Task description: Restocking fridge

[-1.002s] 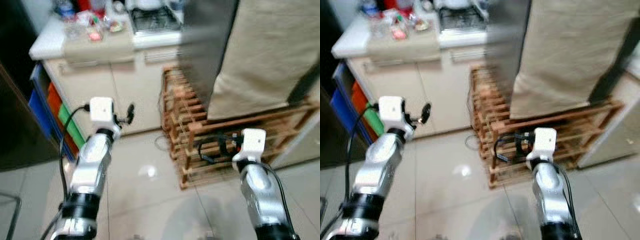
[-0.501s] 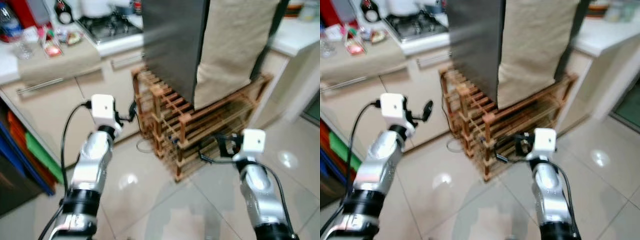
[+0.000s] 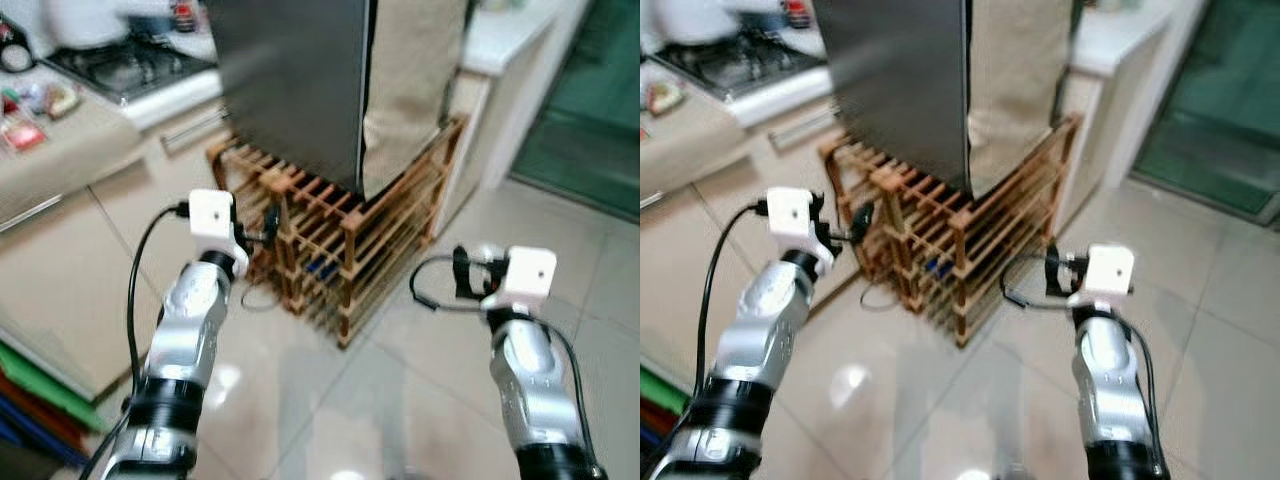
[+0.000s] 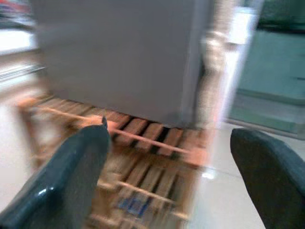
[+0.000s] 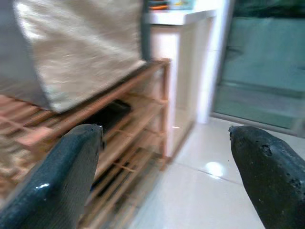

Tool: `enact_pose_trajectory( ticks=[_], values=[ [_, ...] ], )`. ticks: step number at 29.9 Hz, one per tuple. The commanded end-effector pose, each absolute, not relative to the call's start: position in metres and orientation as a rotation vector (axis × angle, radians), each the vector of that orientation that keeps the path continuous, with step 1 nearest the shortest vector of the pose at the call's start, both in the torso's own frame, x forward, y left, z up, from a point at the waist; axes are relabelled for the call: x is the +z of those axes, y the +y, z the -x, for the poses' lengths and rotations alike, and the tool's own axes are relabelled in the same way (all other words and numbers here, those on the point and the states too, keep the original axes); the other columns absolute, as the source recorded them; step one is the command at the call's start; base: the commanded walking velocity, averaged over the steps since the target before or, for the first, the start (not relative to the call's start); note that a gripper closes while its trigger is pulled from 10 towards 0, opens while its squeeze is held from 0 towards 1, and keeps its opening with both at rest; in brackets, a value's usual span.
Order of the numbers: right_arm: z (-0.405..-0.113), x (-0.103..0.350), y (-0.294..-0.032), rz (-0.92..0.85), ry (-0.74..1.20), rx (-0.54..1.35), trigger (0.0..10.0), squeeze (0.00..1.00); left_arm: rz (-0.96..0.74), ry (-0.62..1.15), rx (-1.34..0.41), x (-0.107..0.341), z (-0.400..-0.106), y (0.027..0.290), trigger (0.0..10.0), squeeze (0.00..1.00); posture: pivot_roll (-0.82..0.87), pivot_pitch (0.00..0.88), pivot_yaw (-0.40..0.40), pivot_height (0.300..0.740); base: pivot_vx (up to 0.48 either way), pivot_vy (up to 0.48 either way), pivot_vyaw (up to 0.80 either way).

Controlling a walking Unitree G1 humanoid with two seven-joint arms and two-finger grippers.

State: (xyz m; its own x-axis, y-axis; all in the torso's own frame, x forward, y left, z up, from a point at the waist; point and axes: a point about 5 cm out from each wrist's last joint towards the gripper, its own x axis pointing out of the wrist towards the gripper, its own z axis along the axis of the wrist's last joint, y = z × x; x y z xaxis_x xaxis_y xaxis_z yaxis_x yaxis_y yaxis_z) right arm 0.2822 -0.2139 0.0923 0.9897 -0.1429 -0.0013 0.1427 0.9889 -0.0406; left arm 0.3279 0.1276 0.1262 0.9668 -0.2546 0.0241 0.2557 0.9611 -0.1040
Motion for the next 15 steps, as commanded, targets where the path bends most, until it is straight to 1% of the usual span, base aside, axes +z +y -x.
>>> enact_pose_trajectory(
  ticks=[1,3,9,15],
  values=[
    [-0.287,0.105,-0.203,0.051,-0.053,-0.11,10.0,0.0,0.105,-0.001,-0.244,0.125,-0.329,0.135,10.0,0.0,-0.05,0.0,0.072,0.74,0.0,0.0,-0.8],
    [-0.29,0.114,-0.198,0.072,-0.08,-0.081,10.0,0.0,0.104,0.028,-0.218,0.116,-0.328,0.14,10.0,0.0,-0.05,0.0,0.058,0.74,0.0,0.0,-0.8],
    [-0.292,0.12,-0.199,0.087,-0.1,-0.073,10.0,0.0,0.068,0.027,-0.222,0.115,-0.327,0.137,10.0,0.0,-0.05,0.0,0.053,0.74,0.0,0.0,-0.8],
    [-0.293,0.13,-0.191,0.101,-0.131,-0.047,10.0,0.0,0.11,-0.05,-0.214,0.131,-0.328,0.134,10.0,0.0,-0.06,0.0,0.057,0.74,0.411,-0.242,0.0]
  ],
)
